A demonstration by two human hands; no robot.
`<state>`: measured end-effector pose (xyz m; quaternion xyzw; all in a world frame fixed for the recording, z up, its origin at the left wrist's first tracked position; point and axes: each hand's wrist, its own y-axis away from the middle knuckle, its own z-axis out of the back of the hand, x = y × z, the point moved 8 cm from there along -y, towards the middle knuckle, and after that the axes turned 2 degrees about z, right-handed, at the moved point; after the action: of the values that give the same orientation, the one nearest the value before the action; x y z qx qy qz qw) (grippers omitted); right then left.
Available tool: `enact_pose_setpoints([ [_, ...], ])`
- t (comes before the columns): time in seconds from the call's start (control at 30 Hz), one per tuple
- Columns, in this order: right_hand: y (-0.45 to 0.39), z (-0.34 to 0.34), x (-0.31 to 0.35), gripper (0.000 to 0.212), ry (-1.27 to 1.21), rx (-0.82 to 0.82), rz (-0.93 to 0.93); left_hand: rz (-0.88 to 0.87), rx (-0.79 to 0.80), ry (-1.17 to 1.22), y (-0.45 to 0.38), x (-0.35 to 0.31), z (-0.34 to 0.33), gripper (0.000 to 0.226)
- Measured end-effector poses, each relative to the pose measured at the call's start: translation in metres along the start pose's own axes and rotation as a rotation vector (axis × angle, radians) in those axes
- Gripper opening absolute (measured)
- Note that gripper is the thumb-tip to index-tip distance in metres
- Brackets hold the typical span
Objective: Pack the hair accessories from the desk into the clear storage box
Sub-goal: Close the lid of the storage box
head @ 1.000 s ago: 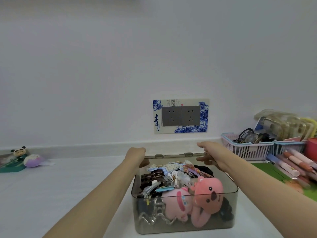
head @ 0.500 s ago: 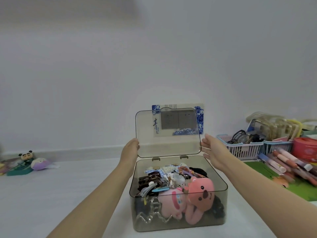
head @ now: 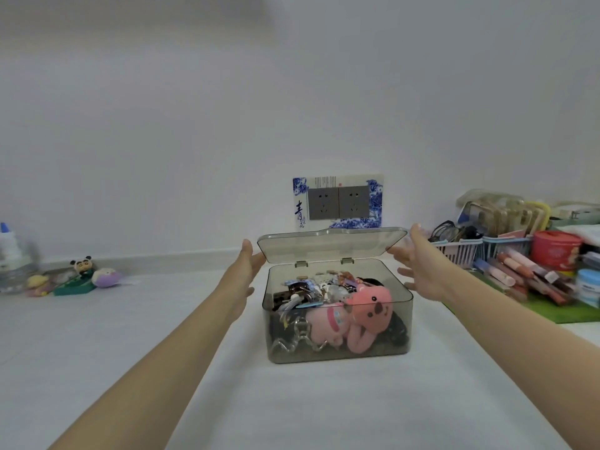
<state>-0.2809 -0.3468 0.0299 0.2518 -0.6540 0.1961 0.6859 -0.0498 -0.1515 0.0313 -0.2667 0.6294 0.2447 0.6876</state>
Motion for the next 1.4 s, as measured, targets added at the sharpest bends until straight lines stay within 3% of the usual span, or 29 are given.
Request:
enact_pose_setpoints([
  [0.17, -0.011, -0.016, -0.011, 0.074, -0.057, 0.043, 0.031, -0.03, 0.067, 0.05, -0.011, 0.013, -0.003, 0.063],
  [0.4, -0.089, -0.032, -0.012, 0.077, -0.149, 0.047, 0.045, -0.046, 0.036, 0.148, -0.08, 0.023, 0.007, 0.062],
  [0.7, -0.163, -0.05, -0.005, 0.068, -0.249, 0.042, -0.08, 0.171, -0.005, 0.251, -0.145, 0.027, 0.02, 0.06],
  [0.93, -0.172, -0.058, 0.001, 0.053, -0.241, 0.079, -0.174, 0.416, 0.05, 0.135, -0.159, 0.026, 0.025, 0.065],
  [1.1, -0.173, -0.059, -0.01, 0.045, -0.222, 0.037, -0.299, 0.571, 0.056, 0.074, -0.155, 0.022, 0.021, 0.056],
  [1.23, -0.171, -0.068, -0.007, 0.034, -0.204, 0.039, -0.322, 0.603, 0.044, -0.04, -0.156, 0.029, 0.015, 0.049],
  [1.4, -0.177, -0.067, -0.008, 0.046, 0.1, -0.04, -0.336, 0.522, 0.025, -0.234, -0.161, 0.033, 0.018, 0.051],
])
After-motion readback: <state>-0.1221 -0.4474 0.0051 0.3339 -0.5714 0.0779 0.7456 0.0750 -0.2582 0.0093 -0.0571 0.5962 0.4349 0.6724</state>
